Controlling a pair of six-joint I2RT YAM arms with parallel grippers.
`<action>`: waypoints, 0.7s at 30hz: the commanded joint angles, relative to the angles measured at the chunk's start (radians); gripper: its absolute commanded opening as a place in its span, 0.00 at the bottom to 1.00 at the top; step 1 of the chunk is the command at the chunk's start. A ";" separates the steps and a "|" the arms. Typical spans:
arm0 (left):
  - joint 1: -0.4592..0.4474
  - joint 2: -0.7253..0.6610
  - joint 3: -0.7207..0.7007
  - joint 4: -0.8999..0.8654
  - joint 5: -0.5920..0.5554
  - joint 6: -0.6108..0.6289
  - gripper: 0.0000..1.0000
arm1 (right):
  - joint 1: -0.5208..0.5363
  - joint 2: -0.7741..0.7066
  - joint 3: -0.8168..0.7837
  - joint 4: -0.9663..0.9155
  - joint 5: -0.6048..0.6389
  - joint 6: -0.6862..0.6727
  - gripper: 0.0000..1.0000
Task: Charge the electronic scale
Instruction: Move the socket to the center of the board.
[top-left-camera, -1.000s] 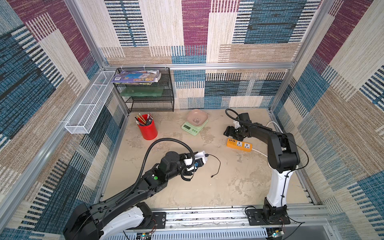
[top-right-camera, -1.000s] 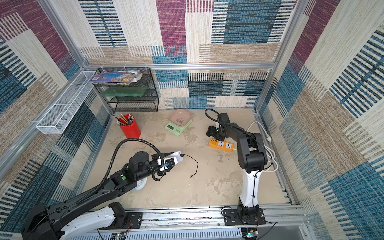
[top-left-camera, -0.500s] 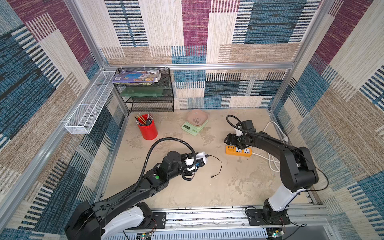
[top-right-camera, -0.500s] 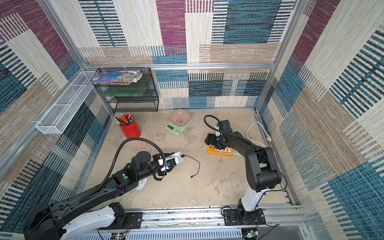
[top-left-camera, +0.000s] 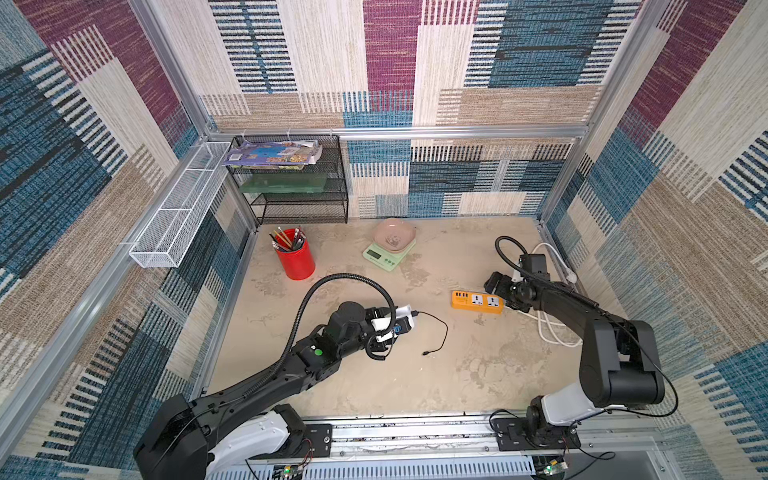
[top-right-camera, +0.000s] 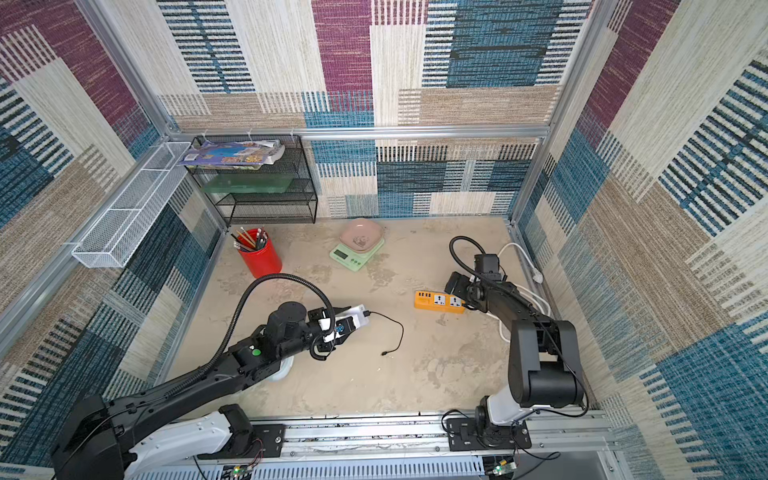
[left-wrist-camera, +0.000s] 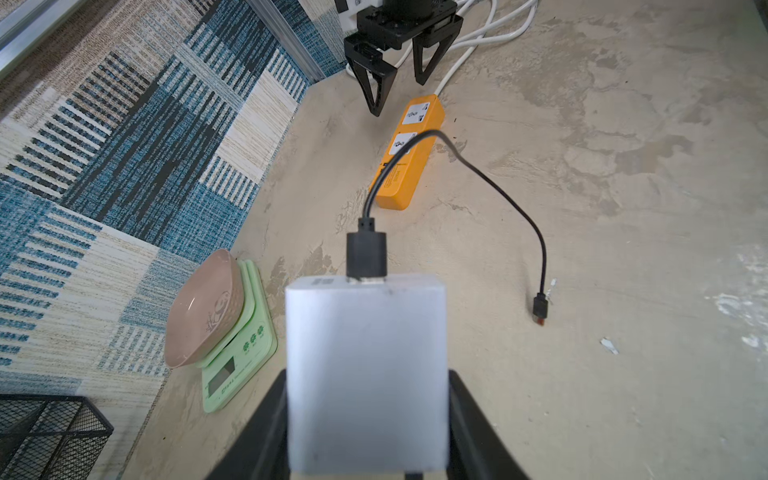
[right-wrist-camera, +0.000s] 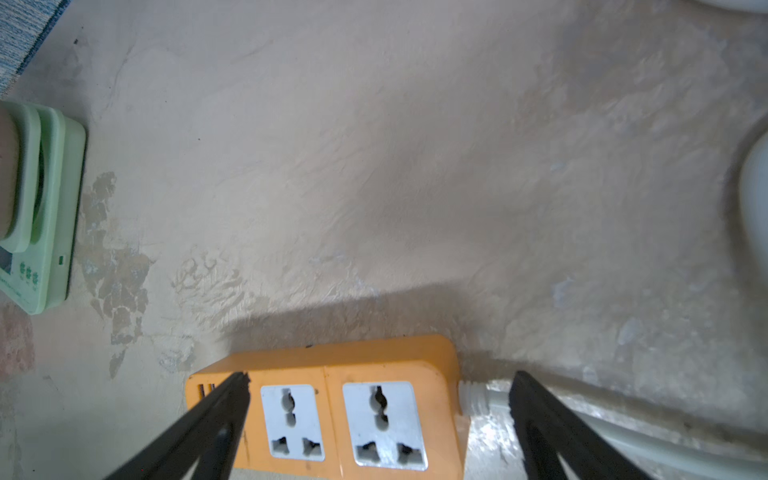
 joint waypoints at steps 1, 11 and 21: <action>0.000 0.000 0.006 0.032 0.000 -0.004 0.45 | 0.035 0.015 0.008 0.044 -0.034 -0.004 1.00; 0.001 -0.017 -0.001 0.022 -0.003 -0.006 0.45 | 0.217 0.101 0.107 0.051 -0.012 0.029 0.97; 0.001 -0.028 -0.007 0.017 0.004 -0.013 0.45 | 0.349 0.149 0.212 0.050 -0.068 0.069 0.92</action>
